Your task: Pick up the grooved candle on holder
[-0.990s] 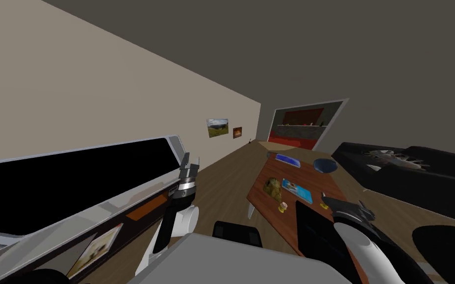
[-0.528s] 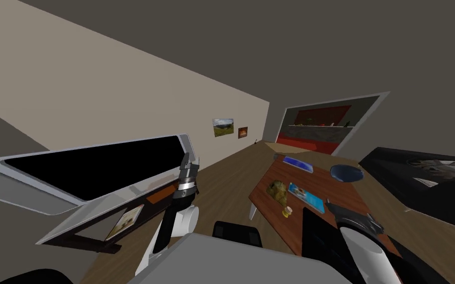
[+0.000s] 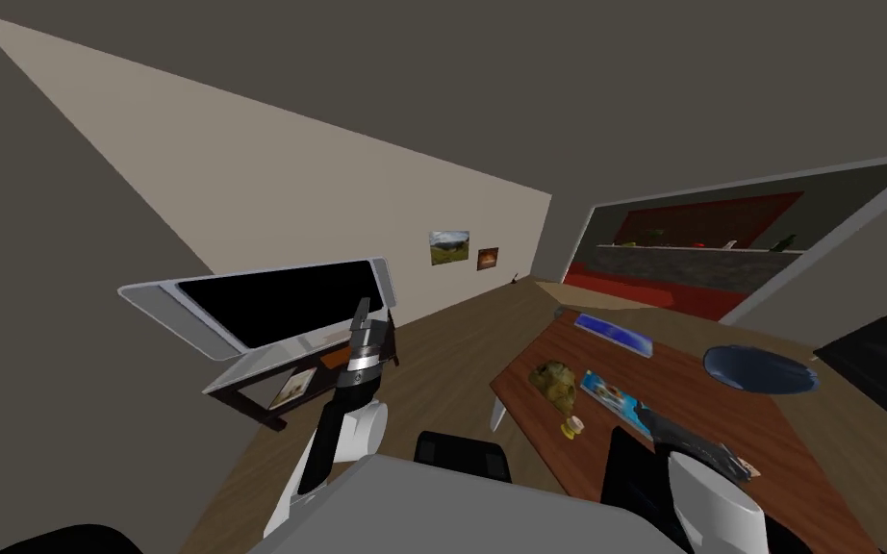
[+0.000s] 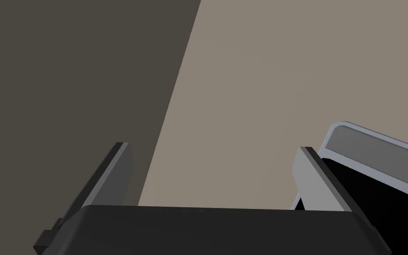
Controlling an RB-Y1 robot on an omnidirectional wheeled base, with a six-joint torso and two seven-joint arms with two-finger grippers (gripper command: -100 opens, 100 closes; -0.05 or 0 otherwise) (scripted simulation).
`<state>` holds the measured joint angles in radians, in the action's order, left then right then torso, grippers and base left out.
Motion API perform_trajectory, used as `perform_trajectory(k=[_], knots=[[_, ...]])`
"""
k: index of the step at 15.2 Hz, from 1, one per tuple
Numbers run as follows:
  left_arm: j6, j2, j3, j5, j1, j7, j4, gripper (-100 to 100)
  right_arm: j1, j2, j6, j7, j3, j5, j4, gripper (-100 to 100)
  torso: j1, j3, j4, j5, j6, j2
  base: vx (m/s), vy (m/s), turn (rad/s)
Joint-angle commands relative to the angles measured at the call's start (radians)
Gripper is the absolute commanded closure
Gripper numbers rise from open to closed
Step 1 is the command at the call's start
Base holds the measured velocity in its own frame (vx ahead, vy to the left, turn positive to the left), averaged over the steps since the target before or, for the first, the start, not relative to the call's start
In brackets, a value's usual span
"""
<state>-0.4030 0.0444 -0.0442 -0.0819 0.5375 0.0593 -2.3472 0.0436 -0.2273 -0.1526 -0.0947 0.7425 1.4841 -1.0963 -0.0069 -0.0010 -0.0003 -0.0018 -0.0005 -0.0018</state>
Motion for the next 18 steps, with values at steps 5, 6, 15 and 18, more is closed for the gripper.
perform_trajectory(k=[5,6,15,18], knots=[[0.0,0.0,0.0,0.0,0.0,0.0,0.0,0,-0.049,0.02,0.022,0.004,0.068,0.126,0.119,-100,0.001,0.0,0.0,0.0,0.001,0.0,-0.045,-0.041,0.208],[0.0,0.0,0.0,0.0,0.0,0.0,0.0,0,-0.049,0.02,0.022,0.004,0.068,0.123,0.12,-100,0.0,0.0,0.0,0.0,0.0,0.0,-0.061,-0.049,0.261],[0.0,0.0,0.0,0.0,0.0,0.0,0.0,0,-0.082,0.046,0.038,0.006,0.119,0.256,0.201,-100,0.001,0.0,0.0,0.0,0.001,-0.001,-0.038,-0.034,0.137],[0.0,0.0,0.0,0.0,0.0,0.0,0.0,0,-0.111,0.077,0.051,0.007,0.164,0.332,0.272,-100,0.001,-0.001,0.0,0.0,0.0,-0.002,-0.043,-0.033,0.237]])
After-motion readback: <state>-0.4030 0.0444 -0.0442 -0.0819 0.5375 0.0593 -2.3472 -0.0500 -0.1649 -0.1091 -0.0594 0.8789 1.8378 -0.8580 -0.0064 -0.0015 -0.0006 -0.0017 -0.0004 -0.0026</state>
